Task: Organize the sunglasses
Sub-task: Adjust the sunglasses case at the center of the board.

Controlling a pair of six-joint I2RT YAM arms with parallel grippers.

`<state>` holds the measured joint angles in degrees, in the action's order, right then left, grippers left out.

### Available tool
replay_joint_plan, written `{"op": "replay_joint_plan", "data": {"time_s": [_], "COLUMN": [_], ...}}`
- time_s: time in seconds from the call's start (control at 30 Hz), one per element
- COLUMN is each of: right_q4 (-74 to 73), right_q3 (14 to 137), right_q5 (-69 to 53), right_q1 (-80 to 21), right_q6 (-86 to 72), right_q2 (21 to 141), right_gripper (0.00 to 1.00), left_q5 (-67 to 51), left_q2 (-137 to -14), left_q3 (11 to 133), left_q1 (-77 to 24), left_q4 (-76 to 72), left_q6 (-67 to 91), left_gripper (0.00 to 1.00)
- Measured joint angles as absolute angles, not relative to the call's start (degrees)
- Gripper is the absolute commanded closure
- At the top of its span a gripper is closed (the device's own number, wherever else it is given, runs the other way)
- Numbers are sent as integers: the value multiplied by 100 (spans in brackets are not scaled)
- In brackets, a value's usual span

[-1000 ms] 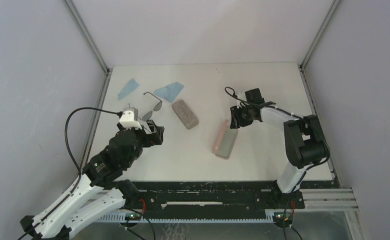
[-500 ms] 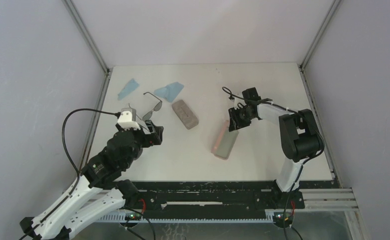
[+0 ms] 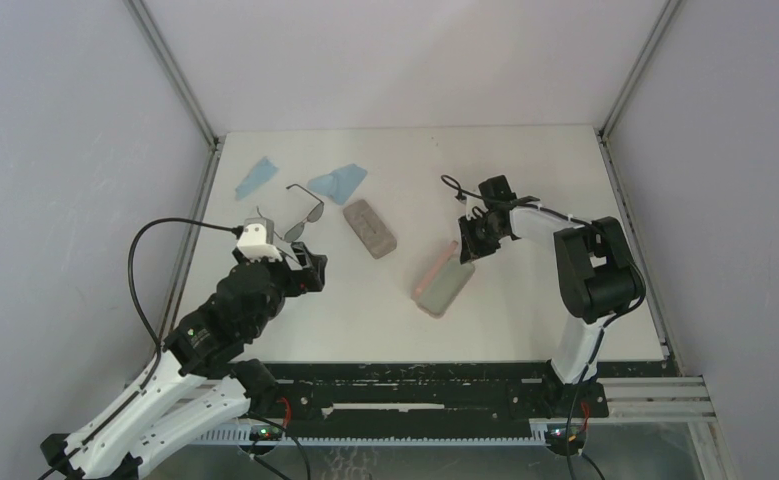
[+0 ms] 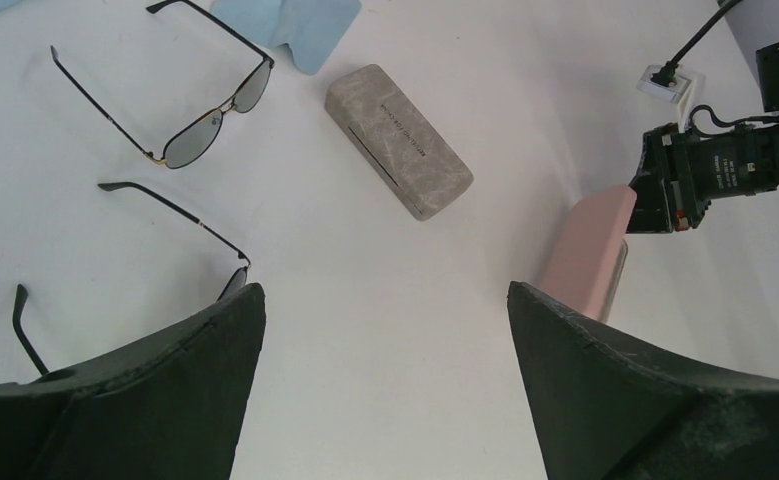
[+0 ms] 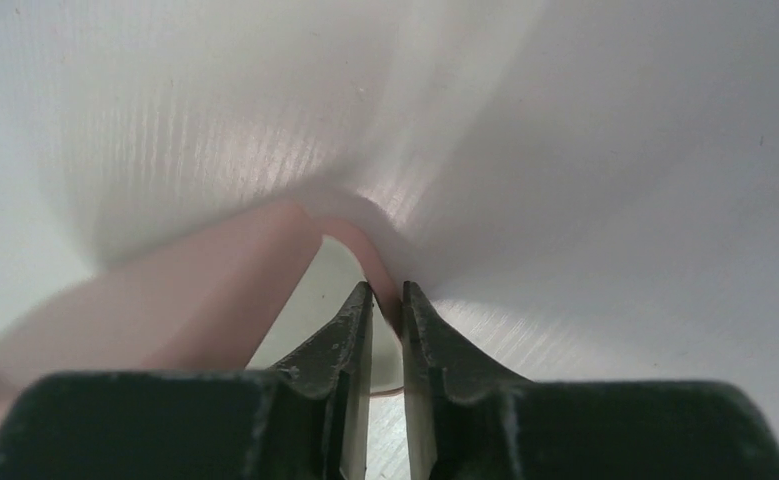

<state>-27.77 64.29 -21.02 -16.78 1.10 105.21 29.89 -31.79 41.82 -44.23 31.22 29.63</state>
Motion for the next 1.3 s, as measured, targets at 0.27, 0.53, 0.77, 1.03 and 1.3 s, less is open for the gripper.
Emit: {"op": "replay_joint_plan", "data": {"time_s": [0.27,0.53,0.77,1.03,1.3], "right_q4": [-2598,-1999,-1614,-1592,-1581], "right_q3": [6294,6252,6265,6698,6724], "right_q5": [-1894,-1551,-1352,-1313,-1317], "right_q1": [-1658,-1538,-1398,-1387,-1315], "right_q6": [-528,-1221,-1588,-1804,-1841], "right_q2": [10348,10248,10294,10836,10849], "right_gripper": [100,100,100,90,71], "left_q5": [3044,3148,3223,3282,3282], "left_q2": [-3179,-3188,-3188,-3282,-3350], "left_q3": [4182,4182,4182,4182,4182], "left_q1": [-4423,-4423,-4423,-4421,-4348], "left_q4": [3122,3151,3212,3234,3328], "left_q6": [2963,2956,2947,2950,3017], "left_gripper": [6,5,5,5,5]}}
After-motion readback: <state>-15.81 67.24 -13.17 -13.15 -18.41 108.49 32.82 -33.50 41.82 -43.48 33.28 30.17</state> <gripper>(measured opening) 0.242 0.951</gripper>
